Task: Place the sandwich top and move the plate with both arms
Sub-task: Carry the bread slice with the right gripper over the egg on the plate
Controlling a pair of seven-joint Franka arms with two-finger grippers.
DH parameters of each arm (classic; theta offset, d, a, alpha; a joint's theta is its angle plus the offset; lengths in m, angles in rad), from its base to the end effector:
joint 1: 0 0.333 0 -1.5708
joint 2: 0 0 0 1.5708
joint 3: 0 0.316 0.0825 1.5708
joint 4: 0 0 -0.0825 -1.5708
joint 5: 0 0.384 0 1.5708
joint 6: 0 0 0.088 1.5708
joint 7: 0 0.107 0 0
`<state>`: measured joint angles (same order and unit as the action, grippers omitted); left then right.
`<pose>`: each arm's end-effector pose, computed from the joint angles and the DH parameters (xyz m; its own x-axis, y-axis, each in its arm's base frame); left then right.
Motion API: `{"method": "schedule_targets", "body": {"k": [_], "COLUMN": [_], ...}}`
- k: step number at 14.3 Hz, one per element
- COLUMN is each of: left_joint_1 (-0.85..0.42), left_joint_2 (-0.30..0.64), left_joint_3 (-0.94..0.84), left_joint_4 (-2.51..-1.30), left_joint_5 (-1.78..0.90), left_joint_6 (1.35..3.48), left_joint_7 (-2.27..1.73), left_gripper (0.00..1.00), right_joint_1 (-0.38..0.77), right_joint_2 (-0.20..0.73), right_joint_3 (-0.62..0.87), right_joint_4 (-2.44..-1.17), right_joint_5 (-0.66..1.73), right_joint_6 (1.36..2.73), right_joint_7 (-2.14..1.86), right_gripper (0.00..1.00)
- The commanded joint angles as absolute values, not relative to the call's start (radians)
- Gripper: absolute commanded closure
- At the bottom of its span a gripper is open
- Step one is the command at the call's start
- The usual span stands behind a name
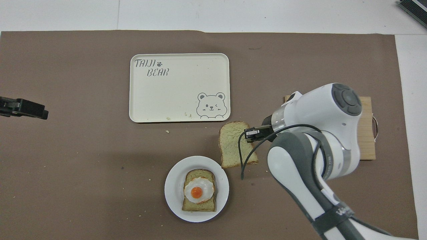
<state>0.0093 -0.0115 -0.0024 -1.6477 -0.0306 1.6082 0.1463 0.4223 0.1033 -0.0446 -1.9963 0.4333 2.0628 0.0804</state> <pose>0.5524 0.0006 0.5978 0.9902 -0.1377 -0.0233 -0.1369 -0.9900 0.0343 0.5254 0.2328 0.4103 0.9896 0.1013 -0.1020 0.0594 -0.9344 -0.3513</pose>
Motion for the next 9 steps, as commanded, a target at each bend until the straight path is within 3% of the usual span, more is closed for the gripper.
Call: {"method": "schedule_targets", "body": {"k": [1,9], "left_joint_1": [0.021,0.021], "left_joint_2": [-0.008,-0.008], "left_joint_3": [-0.011,-0.011], "left_joint_4": [-1.634,-1.634], "left_joint_5": [-0.025,-0.025], "left_joint_6": [1.597,1.597], "left_joint_7": [0.14,0.14], "left_gripper": [0.0,0.0], "right_joint_1": [0.52,0.687], "right_joint_2": [0.126,0.163], "right_joint_3": [-0.049,-0.049], "right_joint_4": [-2.0,-2.075], "right_joint_5": [0.46,0.495], "right_joint_6": [2.123,2.218], "right_joint_7": [0.164,0.259], "right_gripper": [1.0,1.0]}}
